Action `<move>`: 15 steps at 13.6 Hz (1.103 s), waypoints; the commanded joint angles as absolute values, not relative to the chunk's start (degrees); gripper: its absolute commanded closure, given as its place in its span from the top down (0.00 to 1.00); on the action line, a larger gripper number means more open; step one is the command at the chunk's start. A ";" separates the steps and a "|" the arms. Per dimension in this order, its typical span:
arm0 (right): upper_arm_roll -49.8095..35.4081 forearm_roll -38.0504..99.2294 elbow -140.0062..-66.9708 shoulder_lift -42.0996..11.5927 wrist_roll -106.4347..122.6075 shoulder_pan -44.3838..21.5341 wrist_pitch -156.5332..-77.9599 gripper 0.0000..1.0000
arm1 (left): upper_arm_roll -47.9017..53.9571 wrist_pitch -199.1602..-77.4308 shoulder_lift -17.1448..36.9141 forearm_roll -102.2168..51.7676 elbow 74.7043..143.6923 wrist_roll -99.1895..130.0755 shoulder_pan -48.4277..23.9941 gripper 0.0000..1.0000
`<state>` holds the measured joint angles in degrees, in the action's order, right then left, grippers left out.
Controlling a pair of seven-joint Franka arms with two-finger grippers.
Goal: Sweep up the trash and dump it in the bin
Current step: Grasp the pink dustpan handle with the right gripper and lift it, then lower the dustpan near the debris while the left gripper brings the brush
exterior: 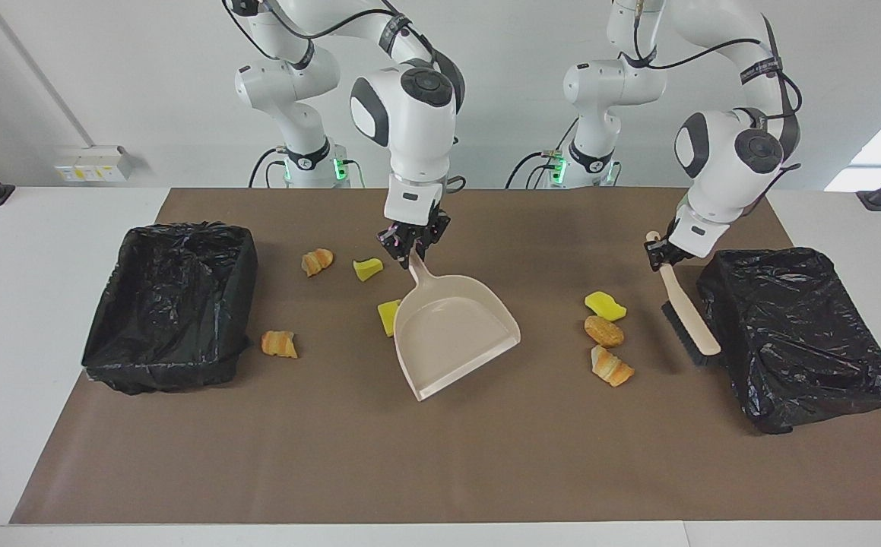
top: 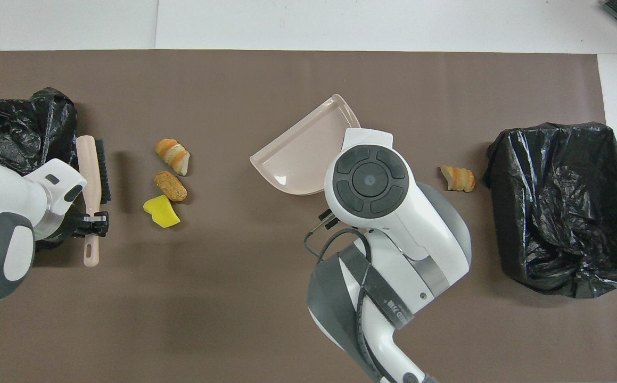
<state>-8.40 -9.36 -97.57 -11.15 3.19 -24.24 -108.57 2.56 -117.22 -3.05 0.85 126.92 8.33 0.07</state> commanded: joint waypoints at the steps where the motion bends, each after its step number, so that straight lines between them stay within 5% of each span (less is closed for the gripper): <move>1: -8.79 -8.53 -99.84 -9.76 17.16 -22.68 -108.63 0.00 | 2.20 -117.68 -2.99 1.67 127.88 9.84 -3.59 0.00; 5: -8.79 -4.14 -103.52 -9.67 39.08 -16.27 -112.75 0.00 | 2.28 -119.79 -2.73 1.67 129.63 9.23 -4.75 0.00; 15: -8.88 -3.26 -107.93 -11.43 49.74 -16.61 -117.42 0.00 | 2.37 -123.92 -1.85 1.23 131.66 15.28 -15.89 0.00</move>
<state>-8.74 -5.25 -106.93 -11.77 47.13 -16.74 -115.69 3.12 -122.01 -1.28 0.83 130.33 12.83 -12.79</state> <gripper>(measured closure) 0.687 0.731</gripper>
